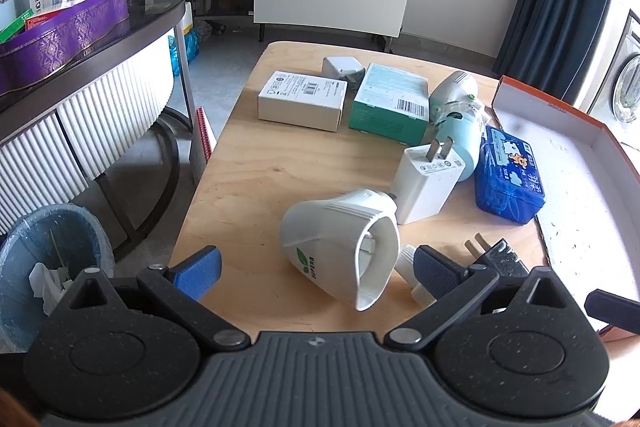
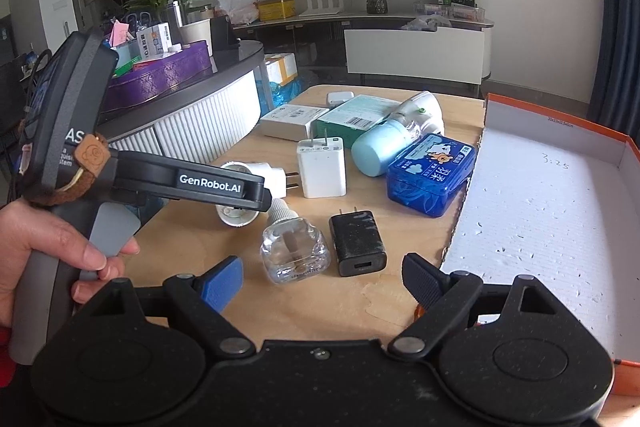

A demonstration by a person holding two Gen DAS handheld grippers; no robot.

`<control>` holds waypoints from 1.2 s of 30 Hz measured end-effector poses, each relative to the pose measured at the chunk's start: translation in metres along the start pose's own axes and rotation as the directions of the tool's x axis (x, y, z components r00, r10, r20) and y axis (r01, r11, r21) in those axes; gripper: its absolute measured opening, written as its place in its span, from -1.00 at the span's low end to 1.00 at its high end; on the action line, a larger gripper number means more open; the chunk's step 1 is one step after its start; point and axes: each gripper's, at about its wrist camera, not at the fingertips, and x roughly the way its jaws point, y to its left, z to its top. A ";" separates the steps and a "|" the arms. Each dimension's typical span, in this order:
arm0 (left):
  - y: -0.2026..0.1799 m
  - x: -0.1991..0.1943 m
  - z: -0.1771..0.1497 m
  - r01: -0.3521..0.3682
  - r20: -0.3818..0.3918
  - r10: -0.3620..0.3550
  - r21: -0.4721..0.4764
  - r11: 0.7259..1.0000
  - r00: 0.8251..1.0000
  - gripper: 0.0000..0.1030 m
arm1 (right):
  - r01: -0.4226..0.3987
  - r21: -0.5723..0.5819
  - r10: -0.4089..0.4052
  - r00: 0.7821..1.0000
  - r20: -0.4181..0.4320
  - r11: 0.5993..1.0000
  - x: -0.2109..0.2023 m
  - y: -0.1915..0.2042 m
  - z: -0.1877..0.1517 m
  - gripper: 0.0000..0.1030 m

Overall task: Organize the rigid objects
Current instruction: 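Close left tool on white heater plug while right tool grasps glass refill bottle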

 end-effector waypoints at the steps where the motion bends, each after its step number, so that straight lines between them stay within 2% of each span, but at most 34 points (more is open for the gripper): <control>1: 0.000 0.001 0.000 -0.004 -0.001 0.004 0.002 1.000 1.000 1.00 | -0.014 -0.005 0.014 1.000 -0.003 1.000 0.001 0.001 0.000 0.98; 7: 0.001 0.013 0.004 -0.003 -0.006 0.003 0.011 1.000 1.000 1.00 | -0.065 -0.071 0.065 0.998 -0.005 0.995 0.013 0.006 0.004 0.98; 10: 0.002 0.023 0.005 0.003 -0.027 -0.002 0.016 1.000 1.000 1.00 | -0.110 -0.088 0.109 0.994 -0.020 0.990 0.024 0.009 0.009 0.97; 12: 0.003 0.025 0.005 -0.007 -0.015 0.007 0.023 1.000 1.000 1.00 | -0.144 -0.108 0.142 0.990 -0.026 0.984 0.032 0.013 0.013 0.97; 16: 0.006 0.029 0.009 0.009 0.001 -0.009 0.006 1.000 1.000 0.99 | -0.126 -0.156 0.117 0.991 -0.062 0.980 0.051 0.018 0.016 0.98; 21: -0.001 0.028 0.006 0.013 0.029 -0.015 0.061 0.998 0.999 0.78 | -0.121 -0.183 0.115 0.992 -0.045 0.976 0.060 0.021 0.016 0.96; 24: -0.004 0.026 0.003 0.018 0.047 -0.022 0.103 0.995 0.999 0.49 | -0.134 -0.205 0.128 0.991 -0.039 0.970 0.060 0.023 0.012 0.95; 25: -0.005 0.024 0.001 0.013 0.054 -0.019 0.113 0.993 0.998 0.33 | -0.155 -0.203 0.149 0.988 -0.047 0.967 0.061 0.024 0.011 0.84; 26: -0.005 0.024 0.000 0.004 0.061 -0.011 0.118 0.993 0.998 0.29 | -0.169 -0.198 0.161 0.985 -0.059 0.965 0.063 0.024 0.010 0.82; 29: -0.004 0.024 -0.001 0.010 0.071 -0.018 0.120 0.993 0.997 0.29 | -0.148 -0.187 0.137 0.988 -0.070 0.971 0.071 0.023 0.007 0.73; 30: -0.003 0.025 -0.002 0.015 0.080 -0.025 0.120 0.993 0.996 0.36 | -0.140 -0.168 0.130 0.989 -0.069 0.976 0.073 0.020 0.006 0.69; 31: -0.004 0.027 -0.002 0.027 0.086 -0.038 0.123 0.992 0.996 0.55 | -0.122 -0.159 0.115 0.992 -0.052 0.980 0.074 0.018 0.007 0.66; 32: -0.006 0.028 -0.003 0.031 0.088 -0.043 0.131 0.991 0.995 0.61 | -0.108 -0.144 0.103 0.994 -0.047 0.984 0.075 0.016 0.009 0.49; 34: -0.010 0.028 -0.005 0.010 0.100 -0.025 0.154 0.988 0.995 0.53 | -0.100 -0.128 0.094 0.994 -0.053 0.987 0.076 0.015 0.010 0.19; 35: -0.009 0.027 -0.005 0.006 0.109 -0.021 0.144 0.990 0.994 0.30 | -0.095 -0.127 0.089 0.995 -0.049 0.987 0.075 0.014 0.009 0.18; 36: -0.008 0.026 -0.005 0.003 0.113 -0.019 0.137 0.991 0.993 0.29 | -0.096 -0.127 0.091 0.995 -0.044 0.987 0.074 0.012 0.008 0.18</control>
